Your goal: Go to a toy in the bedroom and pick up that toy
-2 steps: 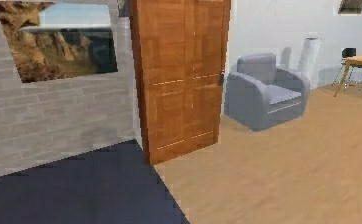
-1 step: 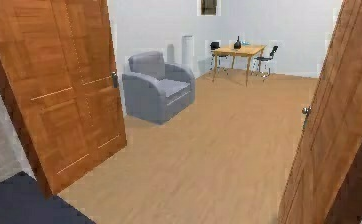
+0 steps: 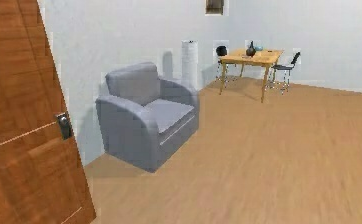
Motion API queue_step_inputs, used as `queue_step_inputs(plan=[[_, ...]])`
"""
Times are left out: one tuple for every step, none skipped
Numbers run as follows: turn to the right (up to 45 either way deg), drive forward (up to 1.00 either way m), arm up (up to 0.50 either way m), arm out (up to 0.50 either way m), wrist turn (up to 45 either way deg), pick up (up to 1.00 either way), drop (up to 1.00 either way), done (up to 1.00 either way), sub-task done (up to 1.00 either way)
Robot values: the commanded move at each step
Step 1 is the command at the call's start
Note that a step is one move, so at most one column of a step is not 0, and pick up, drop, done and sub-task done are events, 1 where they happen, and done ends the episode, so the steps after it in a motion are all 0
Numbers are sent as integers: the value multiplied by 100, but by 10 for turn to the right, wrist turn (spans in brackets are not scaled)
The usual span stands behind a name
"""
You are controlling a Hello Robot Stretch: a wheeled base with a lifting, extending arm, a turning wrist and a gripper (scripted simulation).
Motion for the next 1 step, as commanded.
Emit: queue_step_inputs(plan=[[30, 0, 0, 0, 0, 0, 0, 0, 0]])
